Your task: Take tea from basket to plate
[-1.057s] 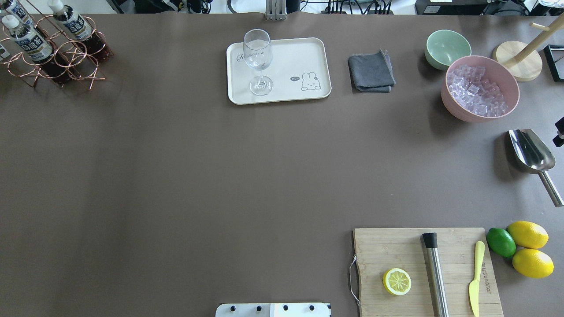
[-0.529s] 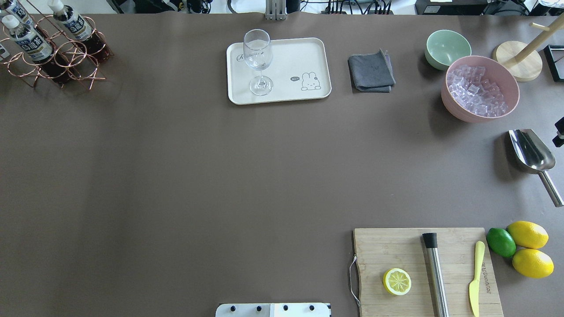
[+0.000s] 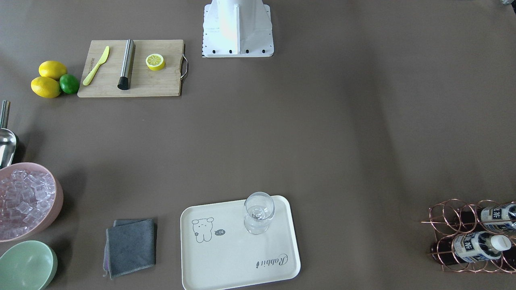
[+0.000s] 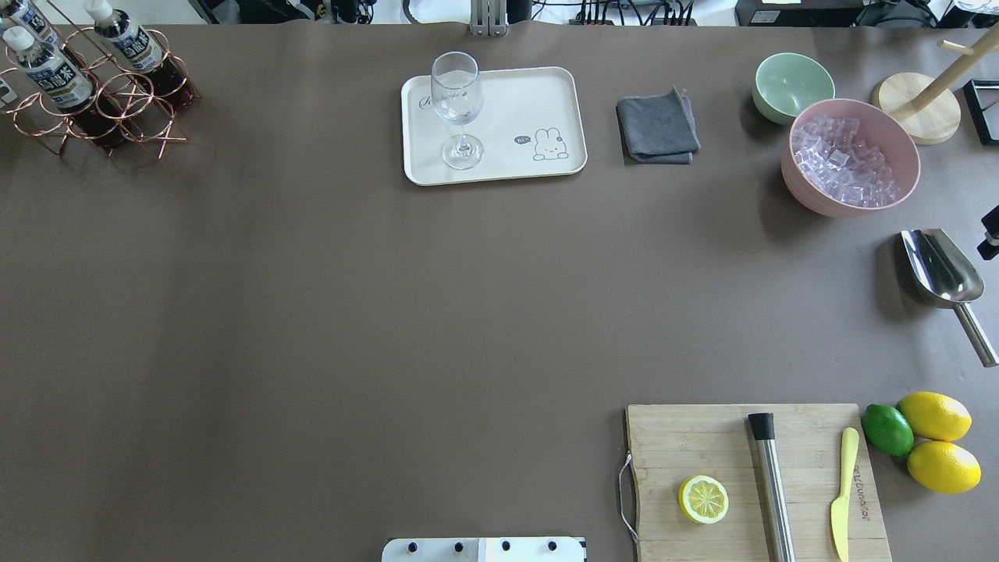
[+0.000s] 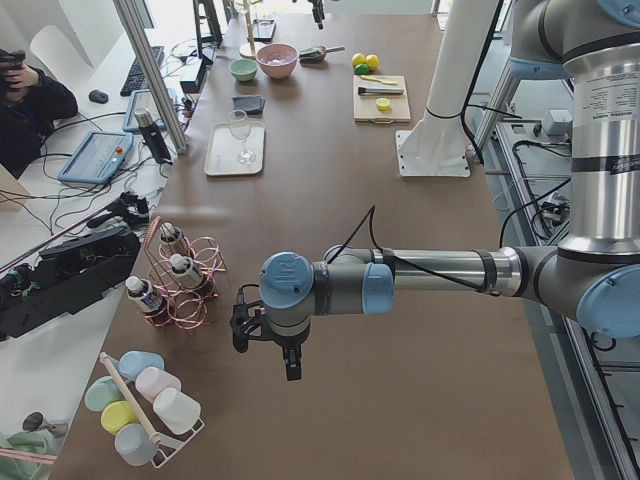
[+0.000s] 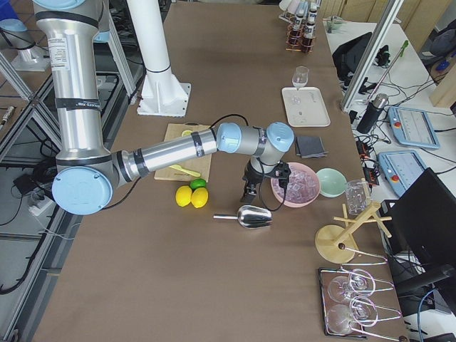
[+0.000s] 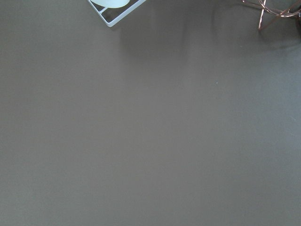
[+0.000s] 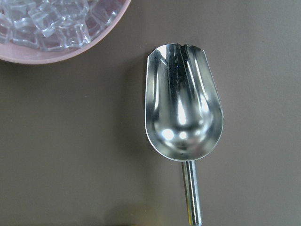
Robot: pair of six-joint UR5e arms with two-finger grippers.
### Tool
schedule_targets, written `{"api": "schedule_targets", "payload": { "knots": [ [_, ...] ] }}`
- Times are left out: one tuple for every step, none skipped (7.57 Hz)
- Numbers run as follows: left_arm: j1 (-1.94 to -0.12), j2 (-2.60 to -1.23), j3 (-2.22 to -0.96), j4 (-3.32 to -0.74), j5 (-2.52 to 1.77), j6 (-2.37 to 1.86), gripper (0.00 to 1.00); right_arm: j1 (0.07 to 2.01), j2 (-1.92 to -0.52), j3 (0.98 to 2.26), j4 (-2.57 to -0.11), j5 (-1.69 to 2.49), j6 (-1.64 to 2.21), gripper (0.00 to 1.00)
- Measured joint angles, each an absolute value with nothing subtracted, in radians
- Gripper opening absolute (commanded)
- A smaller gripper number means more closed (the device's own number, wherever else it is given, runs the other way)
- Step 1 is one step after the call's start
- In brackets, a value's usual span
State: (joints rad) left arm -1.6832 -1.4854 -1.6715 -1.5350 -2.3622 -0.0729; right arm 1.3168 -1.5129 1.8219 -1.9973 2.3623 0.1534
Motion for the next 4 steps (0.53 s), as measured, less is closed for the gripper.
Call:
{"api": "schedule_targets", "payload": {
  "knots": [
    [-1.683, -1.49, -1.675, -1.545, -2.327, -0.07, 0.98, 1.317, -1.512, 1.821, -1.997, 2.362, 0.153, 1.0],
    [-1.681, -1.494, -1.678, -1.559, -2.307, -0.07, 0.98, 1.316, -1.511, 1.82, -1.997, 2.362, 0.153, 1.0],
    [-1.678, -1.497, -1.682, -1.568, -2.299, -0.088, 0.98, 1.316, -1.51, 1.82, -1.997, 2.361, 0.153, 1.0],
    [-1.672, -1.503, -1.68, -1.573, -2.295, -0.103, 0.98, 1.316, -1.51, 1.819, -1.997, 2.361, 0.153, 1.0]
  ]
}}
